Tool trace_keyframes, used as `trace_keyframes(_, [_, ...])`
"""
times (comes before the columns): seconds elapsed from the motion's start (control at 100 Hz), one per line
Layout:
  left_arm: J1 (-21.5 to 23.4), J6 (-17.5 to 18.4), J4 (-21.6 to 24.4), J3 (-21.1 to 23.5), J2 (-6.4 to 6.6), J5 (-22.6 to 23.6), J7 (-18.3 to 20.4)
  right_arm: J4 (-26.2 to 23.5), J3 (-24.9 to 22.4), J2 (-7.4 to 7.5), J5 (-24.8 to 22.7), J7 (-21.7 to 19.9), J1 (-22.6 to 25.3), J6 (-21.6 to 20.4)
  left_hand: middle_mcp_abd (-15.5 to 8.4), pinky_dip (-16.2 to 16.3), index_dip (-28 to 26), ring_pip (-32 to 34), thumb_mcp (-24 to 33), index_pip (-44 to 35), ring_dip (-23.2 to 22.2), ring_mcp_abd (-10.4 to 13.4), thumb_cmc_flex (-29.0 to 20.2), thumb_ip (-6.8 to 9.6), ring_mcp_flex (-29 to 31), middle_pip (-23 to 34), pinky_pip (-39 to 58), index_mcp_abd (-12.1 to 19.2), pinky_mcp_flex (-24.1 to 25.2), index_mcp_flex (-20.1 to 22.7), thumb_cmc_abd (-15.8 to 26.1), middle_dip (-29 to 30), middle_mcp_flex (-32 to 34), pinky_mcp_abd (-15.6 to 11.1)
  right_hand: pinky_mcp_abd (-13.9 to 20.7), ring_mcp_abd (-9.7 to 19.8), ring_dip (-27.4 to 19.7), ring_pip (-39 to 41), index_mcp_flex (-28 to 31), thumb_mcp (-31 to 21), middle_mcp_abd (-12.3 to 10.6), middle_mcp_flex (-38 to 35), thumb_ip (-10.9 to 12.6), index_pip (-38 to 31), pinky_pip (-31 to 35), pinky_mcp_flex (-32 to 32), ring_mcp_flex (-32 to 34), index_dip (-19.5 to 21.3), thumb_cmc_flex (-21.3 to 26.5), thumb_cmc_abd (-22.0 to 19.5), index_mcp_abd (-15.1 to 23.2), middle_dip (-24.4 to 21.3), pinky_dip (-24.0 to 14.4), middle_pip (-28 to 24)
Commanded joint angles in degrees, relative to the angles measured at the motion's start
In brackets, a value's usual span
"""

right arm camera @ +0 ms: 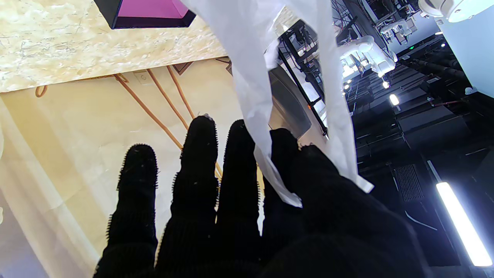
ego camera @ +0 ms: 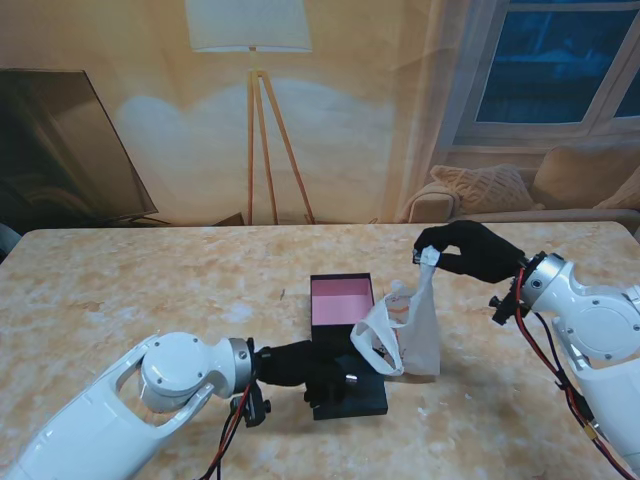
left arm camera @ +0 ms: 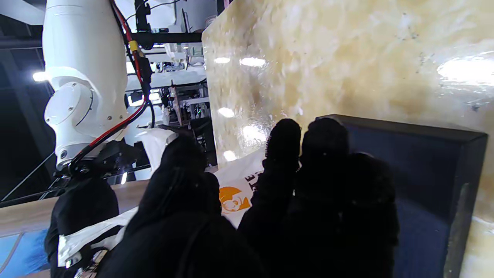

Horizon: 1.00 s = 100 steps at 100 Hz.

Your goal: Pack mini donuts into a plastic bag, tie the opening and put the bag into the gift box

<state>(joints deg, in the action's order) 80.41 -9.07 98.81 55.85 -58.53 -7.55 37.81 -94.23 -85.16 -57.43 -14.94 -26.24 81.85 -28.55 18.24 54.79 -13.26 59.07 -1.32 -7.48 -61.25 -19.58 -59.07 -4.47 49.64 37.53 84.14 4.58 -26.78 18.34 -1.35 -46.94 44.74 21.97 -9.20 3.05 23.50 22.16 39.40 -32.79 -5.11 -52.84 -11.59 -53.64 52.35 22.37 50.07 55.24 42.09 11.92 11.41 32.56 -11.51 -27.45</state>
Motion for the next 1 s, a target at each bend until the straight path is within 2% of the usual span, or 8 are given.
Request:
trace_keyframes(0.0, [1.8, 0.8, 1.4, 0.8, -0.4, 0.7, -1.0, -0.5, 0.1, -0.24, 0.2, -0.8, 0.7, 0.1, -0.4, -0.9, 0.8, -1.0, 0.1, 0.3, 1.1, -1.9, -1.2, 1.27, 0.0, -1.2, -0.7, 2.6, 0.5, -1.9, 1.0, 1.3, -0.8, -1.4, 0.0, 0.3, 1.7, 0.4, 3.2, -11.9, 0.2, -0.3, 2.7, -4.8, 0.9, -0.4, -0.6, 2.9, 7.7, 0.2, 14.9, 0.7, -0.2, 0.2])
trace_keyframes(0.18, [4.7, 0.7, 5.1, 3.5, -0.59, 7.1, -5.4, -0.5, 0.1, -0.15, 0.7, -1.3, 0.8, 0.0, 1.3, -3.1, 1.0, -2.9, 0.0, -0.2, 3.1, -1.9, -0.4, 1.32, 0.6, -4.6, -1.7, 2.7, -1.0, -2.3, 1.2, 4.9, -2.6, -0.5, 0.0, 0.4, 1.7, 0.4, 3.4, -12.1, 0.2, -0.3, 2.6, -4.8, 0.7, -0.6, -0.5, 2.9, 7.6, 0.4, 14.9, 0.8, -0.1, 0.2])
trace_keyframes(0.32, [5.2, 1.5, 6.2, 4.0, -0.97, 11.7, -8.7, -0.5, 0.1, -0.09, 1.1, -1.6, 0.9, 0.0, 2.4, -5.5, 1.1, -4.9, -0.1, -0.1, 5.1, -2.2, 1.0, 1.34, 0.0, -7.4, -3.4, 3.0, -1.2, -2.8, 1.6, 7.9, -5.2, 0.1, -0.1, 0.3, 1.7, 0.4, 3.5, -12.3, 0.2, -0.4, 2.6, -4.8, 0.8, -0.5, -0.4, 2.9, 7.5, 0.5, 14.9, 0.8, -0.2, 0.2])
trace_keyframes(0.54, [6.3, 4.7, 7.2, 4.9, -1.39, 17.0, -12.7, -0.7, 0.3, 0.07, 1.5, -2.2, 1.3, -0.2, 3.6, -7.8, 0.7, -8.6, -0.9, 0.3, 6.4, -2.6, 5.7, 1.04, -4.4, -13.7, -7.2, 5.5, 1.9, -3.3, 3.4, 11.7, -15.8, 0.2, -0.1, 0.3, 1.7, 0.3, 3.6, -12.5, 0.2, -0.6, 2.5, -4.7, 0.7, -0.7, -0.4, 3.0, 7.4, 0.7, 15.0, 0.8, -0.1, 0.3])
trace_keyframes(0.62, [7.1, 6.1, 7.8, 5.2, -1.74, 20.0, -15.3, -0.8, 0.3, 0.11, 1.6, -2.3, 1.4, -0.4, 4.1, -8.6, 0.5, -12.0, -0.8, 0.8, 8.2, -4.1, 7.1, 0.97, -6.3, -17.1, -9.2, 5.8, 3.0, -3.5, 4.1, 15.2, -18.6, 0.8, -0.2, 0.3, 1.8, 0.3, 3.6, -12.6, 0.0, -0.6, 2.5, -4.7, 0.9, -0.4, -0.4, 3.0, 7.4, 0.7, 15.0, 0.8, -0.2, 0.4])
trace_keyframes(0.71, [7.4, 6.7, 8.5, 5.8, -1.66, 22.3, -15.7, -0.8, 0.3, 0.16, 1.6, -2.4, 1.5, -0.6, 4.9, -9.7, 0.3, -17.1, -0.9, 1.3, 11.5, -6.4, 8.2, 0.91, -9.3, -21.1, -12.9, 4.9, 5.5, -3.2, 4.3, 19.7, -21.5, 2.1, -0.2, 0.3, 1.8, 0.2, 3.6, -12.7, 0.0, -0.7, 2.4, -4.7, 0.8, -0.5, -0.4, 3.0, 7.3, 0.8, 15.0, 0.9, -0.1, 0.4])
trace_keyframes(0.84, [7.5, 8.0, 9.0, 6.1, -1.94, 24.3, -17.6, -0.8, 0.3, 0.18, 1.6, -2.6, 1.5, -0.4, 4.3, -10.0, -0.4, -21.8, -0.8, 0.9, 15.1, -7.2, 8.4, 0.92, -12.7, -25.4, -15.3, 3.8, 7.6, -2.1, 4.6, 24.8, -25.7, 1.9, -0.2, 0.3, 1.8, 0.2, 3.7, -12.8, 0.1, -0.7, 2.4, -4.7, 0.7, -0.6, -0.4, 3.1, 7.3, 0.8, 15.0, 1.0, -0.1, 0.5])
trace_keyframes(0.99, [7.1, 8.9, 9.3, 6.0, -2.31, 25.2, -19.4, -0.7, 0.7, 0.19, 1.6, -2.8, 1.2, -0.1, 3.2, -10.0, -1.4, -25.9, -0.8, 0.5, 18.4, -7.3, 8.5, 0.96, -16.1, -27.2, -17.2, 3.4, 9.9, -1.5, 4.9, 28.1, -29.5, 1.5, -0.1, 0.4, 1.8, 0.1, 3.7, -12.8, 0.1, -0.6, 2.4, -4.7, 0.7, -0.7, -0.4, 3.1, 7.3, 0.8, 15.0, 1.0, -0.1, 0.5])
